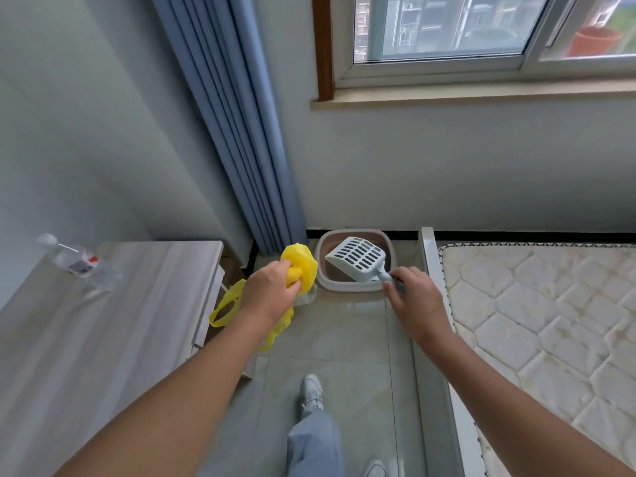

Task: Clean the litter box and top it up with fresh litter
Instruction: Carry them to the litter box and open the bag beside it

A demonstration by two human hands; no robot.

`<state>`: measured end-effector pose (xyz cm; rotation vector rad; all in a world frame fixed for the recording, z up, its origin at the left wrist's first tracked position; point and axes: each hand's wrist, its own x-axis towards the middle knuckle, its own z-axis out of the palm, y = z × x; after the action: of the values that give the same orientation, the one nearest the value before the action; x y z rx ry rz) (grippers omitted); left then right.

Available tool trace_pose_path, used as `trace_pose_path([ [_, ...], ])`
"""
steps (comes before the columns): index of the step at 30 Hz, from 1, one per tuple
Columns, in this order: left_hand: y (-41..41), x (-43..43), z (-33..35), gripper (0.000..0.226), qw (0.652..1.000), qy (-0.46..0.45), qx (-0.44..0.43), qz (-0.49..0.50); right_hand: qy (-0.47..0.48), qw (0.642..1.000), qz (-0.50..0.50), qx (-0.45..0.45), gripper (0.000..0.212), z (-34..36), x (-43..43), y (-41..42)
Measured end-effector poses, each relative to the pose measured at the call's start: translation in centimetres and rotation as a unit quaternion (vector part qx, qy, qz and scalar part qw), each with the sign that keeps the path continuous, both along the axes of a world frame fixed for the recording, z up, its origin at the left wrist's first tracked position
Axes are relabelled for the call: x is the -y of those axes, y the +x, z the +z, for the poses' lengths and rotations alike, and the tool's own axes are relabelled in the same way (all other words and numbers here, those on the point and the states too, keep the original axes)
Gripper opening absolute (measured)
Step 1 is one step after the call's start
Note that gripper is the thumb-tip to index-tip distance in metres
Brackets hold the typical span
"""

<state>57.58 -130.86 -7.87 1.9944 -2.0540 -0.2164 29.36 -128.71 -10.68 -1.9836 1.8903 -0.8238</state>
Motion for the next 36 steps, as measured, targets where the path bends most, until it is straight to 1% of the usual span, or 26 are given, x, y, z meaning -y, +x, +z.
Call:
trace_pose_path([
  [4,0.8,5.8,-1.9,0.028,1.0,0.019,-0.012,-0.007,0.015,1.0,-0.024,-0.004,0.01,-0.8,4.3,1.0],
  [7,1.0,10.6,-4.0,0.024,0.999,0.031,-0.032,-0.019,0.028,0.998,-0.05,-0.005,0.009,-2.5,7.9,1.5],
  [13,1.7,18.1,-11.7,0.021,0.997,0.06,-0.036,-0.039,0.078,0.994,-0.082,-0.005,0.01,-10.3,14.3,2.4],
  [17,1.9,21.8,-19.8,0.019,0.996,0.062,-0.049,-0.03,0.096,0.991,-0.09,0.008,0.007,-18.9,18.0,2.7],
  [24,-0.9,27.3,-40.6,0.021,0.994,0.054,-0.094,-0.006,0.092,0.989,-0.111,0.045,0.007,-41.0,24.0,2.2],
  [28,-2.2,31.6,-51.1,0.022,0.994,0.025,-0.107,-0.008,0.078,0.987,-0.125,0.064,0.01,-51.5,27.9,1.1],
  [32,-3.6,35.3,-58.5,0.024,0.995,-0.006,-0.102,-0.023,0.06,0.988,-0.131,0.047,0.009,-59.2,30.5,-0.5],
  [34,-4.1,36.9,-61.2,0.024,0.995,-0.026,-0.089,-0.032,0.056,0.99,-0.124,0.028,0.011,-61.6,32.5,-0.9],
  [36,-4.3,38.0,-63.1,0.024,0.995,-0.042,-0.082,-0.034,0.044,0.992,-0.114,0.018,0.014,-62.6,34.7,-0.8],
])
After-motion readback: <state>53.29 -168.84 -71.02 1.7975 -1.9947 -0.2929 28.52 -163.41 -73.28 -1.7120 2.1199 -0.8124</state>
